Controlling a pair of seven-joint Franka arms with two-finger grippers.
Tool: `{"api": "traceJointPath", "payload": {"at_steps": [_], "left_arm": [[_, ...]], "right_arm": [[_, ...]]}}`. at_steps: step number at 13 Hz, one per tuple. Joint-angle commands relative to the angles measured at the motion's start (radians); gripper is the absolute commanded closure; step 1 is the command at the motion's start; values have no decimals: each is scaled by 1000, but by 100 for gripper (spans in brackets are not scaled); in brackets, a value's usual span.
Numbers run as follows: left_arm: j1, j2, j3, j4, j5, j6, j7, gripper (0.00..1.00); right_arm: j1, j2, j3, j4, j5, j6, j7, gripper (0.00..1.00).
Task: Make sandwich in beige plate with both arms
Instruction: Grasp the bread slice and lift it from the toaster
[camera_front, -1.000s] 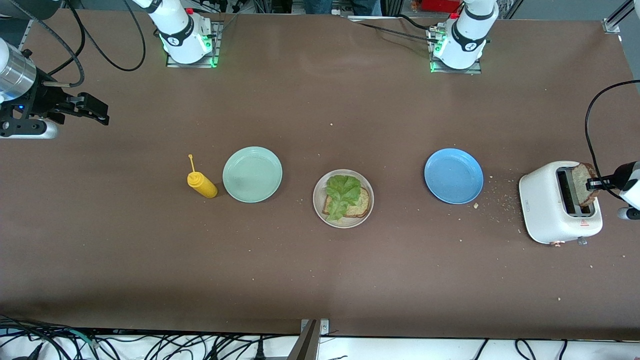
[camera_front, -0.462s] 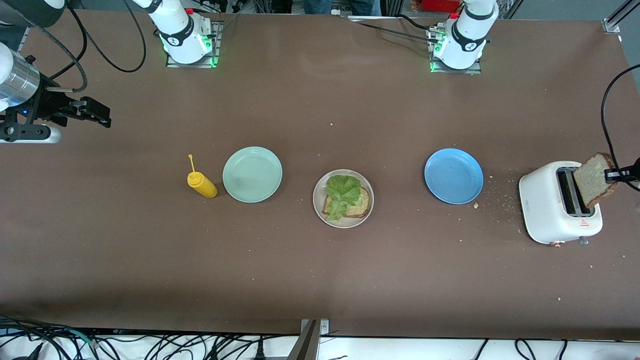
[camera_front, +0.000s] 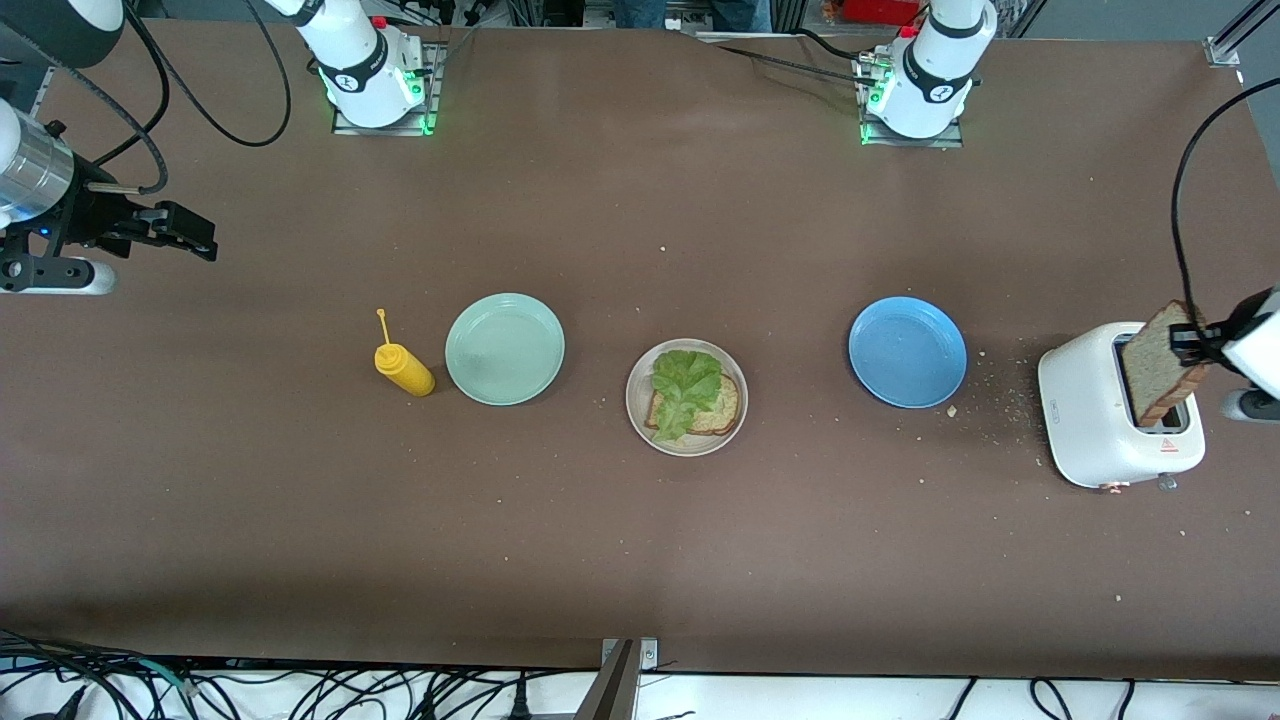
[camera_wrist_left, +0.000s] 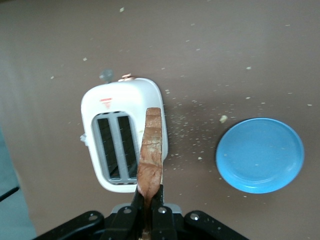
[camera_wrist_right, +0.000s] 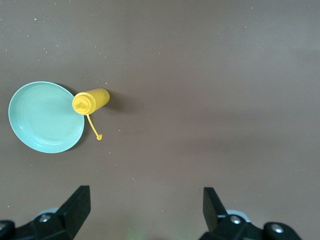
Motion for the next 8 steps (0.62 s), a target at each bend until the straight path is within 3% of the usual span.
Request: {"api": "traceJointPath", "payload": {"at_steps": [1,3,8], "left_arm": [[-3,4,-60,25,-64,-23,-28,100],[-5,11,-97,23,-147,-21,-92,100],[-77,46,-97,20,-323,-15,-212,100]], "right_arm": [[-7,-2,9,7,17,3,9,0],[-7,-3,10,10,20,2,9,0],[-7,-5,9,11,14,3,5,0]]}}
